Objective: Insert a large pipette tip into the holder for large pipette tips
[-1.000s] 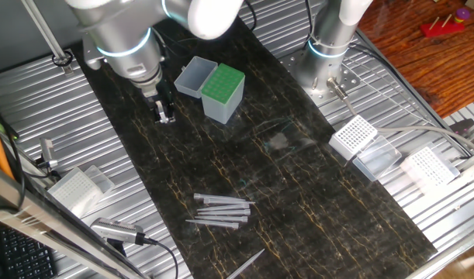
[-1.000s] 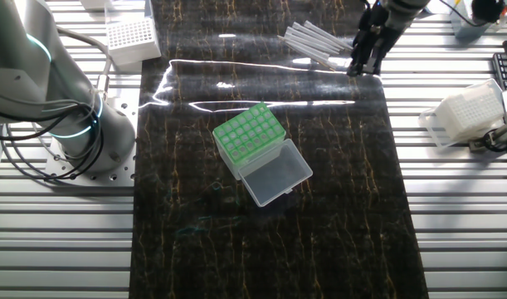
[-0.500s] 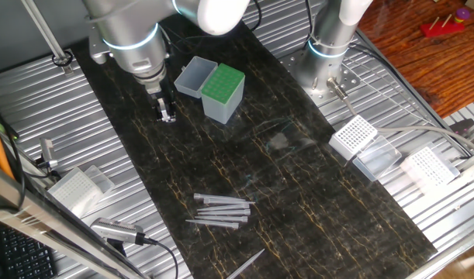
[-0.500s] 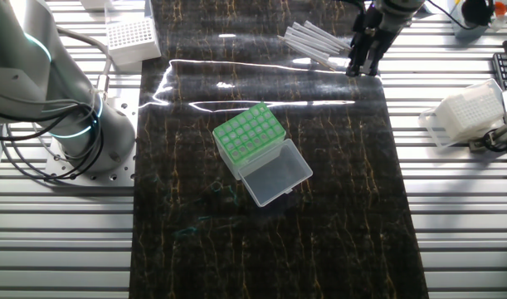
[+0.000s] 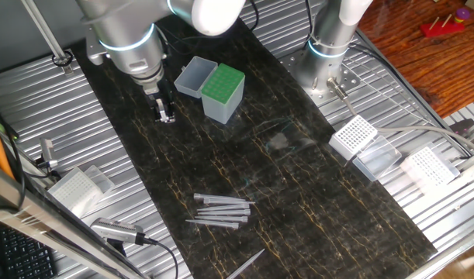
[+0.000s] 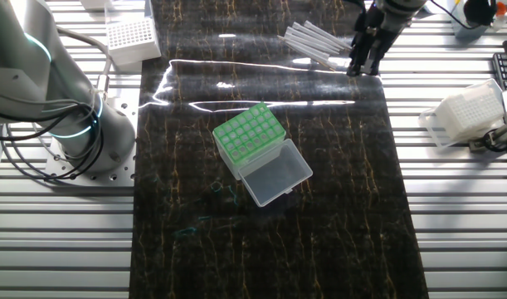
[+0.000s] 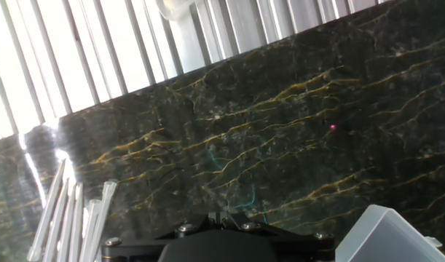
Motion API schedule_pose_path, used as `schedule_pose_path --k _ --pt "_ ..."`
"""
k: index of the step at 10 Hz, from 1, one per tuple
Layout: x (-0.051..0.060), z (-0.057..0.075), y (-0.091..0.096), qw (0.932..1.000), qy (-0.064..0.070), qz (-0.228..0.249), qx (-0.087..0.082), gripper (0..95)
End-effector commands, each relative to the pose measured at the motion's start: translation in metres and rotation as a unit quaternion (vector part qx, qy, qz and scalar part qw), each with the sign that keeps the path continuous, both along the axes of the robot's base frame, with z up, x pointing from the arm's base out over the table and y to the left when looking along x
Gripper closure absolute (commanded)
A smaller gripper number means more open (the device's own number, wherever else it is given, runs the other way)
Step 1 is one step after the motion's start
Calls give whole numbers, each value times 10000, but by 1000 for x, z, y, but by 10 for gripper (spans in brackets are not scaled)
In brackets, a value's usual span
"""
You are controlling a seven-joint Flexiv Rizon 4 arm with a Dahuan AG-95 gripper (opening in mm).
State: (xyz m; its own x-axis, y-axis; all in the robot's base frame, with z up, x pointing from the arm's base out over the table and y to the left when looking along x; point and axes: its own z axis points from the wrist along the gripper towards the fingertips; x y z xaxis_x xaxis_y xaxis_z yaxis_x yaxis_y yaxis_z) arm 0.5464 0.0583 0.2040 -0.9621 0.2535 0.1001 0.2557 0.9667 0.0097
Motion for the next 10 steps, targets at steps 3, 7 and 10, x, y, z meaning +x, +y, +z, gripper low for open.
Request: schedule_pose_path --k 3,7,10 --pt "1 0 0 9997 74 8 -242 950" --pt "1 0 0 9995 -243 37 -175 950" --pt "1 0 0 9999 -68 4 81 950"
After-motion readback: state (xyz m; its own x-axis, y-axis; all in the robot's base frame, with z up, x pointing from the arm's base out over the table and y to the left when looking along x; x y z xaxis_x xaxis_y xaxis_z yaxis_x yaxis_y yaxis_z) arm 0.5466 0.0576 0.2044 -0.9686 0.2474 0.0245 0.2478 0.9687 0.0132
